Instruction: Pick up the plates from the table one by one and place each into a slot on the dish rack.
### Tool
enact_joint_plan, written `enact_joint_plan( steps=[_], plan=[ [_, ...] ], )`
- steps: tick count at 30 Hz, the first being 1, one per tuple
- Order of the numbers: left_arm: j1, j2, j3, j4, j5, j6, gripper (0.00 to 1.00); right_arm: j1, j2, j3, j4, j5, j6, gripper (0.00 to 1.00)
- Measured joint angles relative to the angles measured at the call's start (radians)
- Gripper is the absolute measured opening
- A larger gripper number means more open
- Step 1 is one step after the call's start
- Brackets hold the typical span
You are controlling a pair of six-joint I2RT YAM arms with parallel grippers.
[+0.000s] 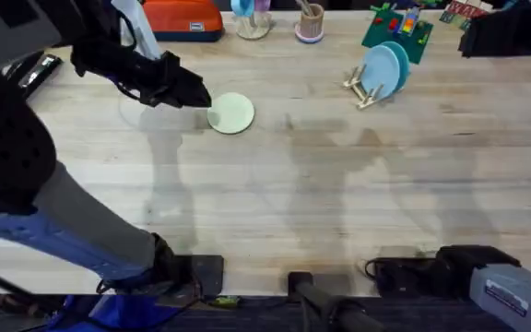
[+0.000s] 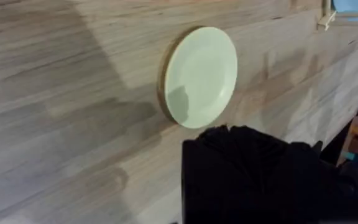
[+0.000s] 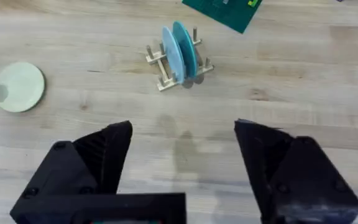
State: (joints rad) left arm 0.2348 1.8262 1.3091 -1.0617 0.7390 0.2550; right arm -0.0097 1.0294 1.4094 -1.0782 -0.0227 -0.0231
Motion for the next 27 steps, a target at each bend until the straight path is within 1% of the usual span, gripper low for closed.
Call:
enact_joint_plan(
  steps=[6, 10, 16, 27],
  plan=[
    [0.000, 0.052, -0.005, 0.039, 0.001, 0.000, 0.042, 0.000, 0.000, 0.000, 0.000, 0.000, 0.000, 0.995],
    [0.000, 0.060, -0.005, 0.049, 0.003, 0.000, 0.042, 0.000, 0.000, 0.000, 0.000, 0.000, 0.000, 0.995],
    [0.000, 0.077, -0.005, 0.068, 0.025, 0.000, 0.043, 0.000, 0.000, 0.000, 0.000, 0.000, 0.000, 0.995],
    [0.000, 0.092, -0.005, 0.109, 0.028, -0.008, 0.042, 0.000, 0.000, 0.000, 0.000, 0.000, 0.000, 0.995]
  ],
)
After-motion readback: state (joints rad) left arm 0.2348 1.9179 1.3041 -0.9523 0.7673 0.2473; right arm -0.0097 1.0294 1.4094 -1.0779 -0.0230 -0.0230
